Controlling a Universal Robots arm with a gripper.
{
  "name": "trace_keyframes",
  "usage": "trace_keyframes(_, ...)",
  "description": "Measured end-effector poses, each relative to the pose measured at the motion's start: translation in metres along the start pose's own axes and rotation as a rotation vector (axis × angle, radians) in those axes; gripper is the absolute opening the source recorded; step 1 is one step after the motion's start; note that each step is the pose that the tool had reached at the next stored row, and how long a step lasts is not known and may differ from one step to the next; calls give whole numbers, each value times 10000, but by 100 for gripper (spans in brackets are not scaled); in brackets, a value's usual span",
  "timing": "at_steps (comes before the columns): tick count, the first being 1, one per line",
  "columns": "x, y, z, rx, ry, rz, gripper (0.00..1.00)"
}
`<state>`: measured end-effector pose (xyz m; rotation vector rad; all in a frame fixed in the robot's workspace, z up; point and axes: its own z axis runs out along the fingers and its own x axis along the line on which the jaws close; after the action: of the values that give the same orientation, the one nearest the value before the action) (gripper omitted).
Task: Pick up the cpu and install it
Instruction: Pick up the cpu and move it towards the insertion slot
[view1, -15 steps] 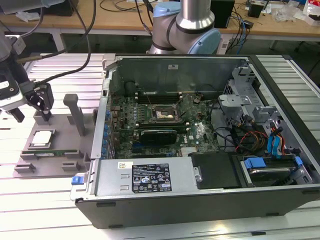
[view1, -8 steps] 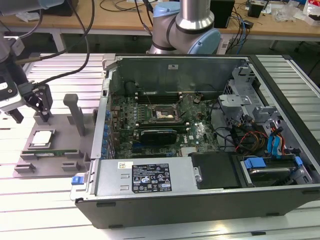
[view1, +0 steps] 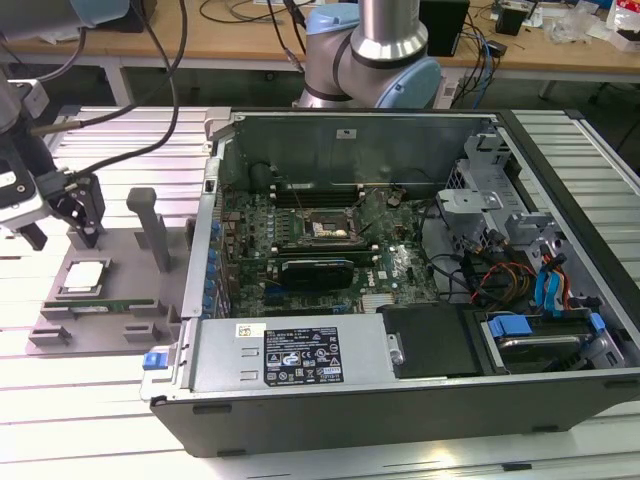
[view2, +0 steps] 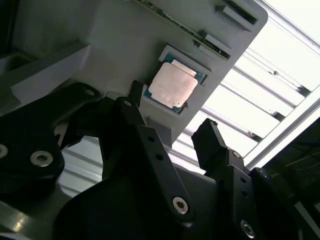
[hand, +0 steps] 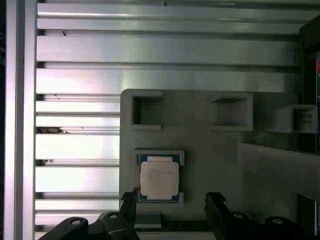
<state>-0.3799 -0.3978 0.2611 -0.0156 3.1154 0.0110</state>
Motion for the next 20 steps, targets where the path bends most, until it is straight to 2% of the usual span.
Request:
trace_keyframes(8,2,-1,62,0,-1,0,67)
trace_keyframes(16,5,-6,185,2,-1,1,67)
trace_keyframes(18,5,-6,194,55,2,-10,67)
trace_keyframes(20,6,-5,204,153,2,-75,67)
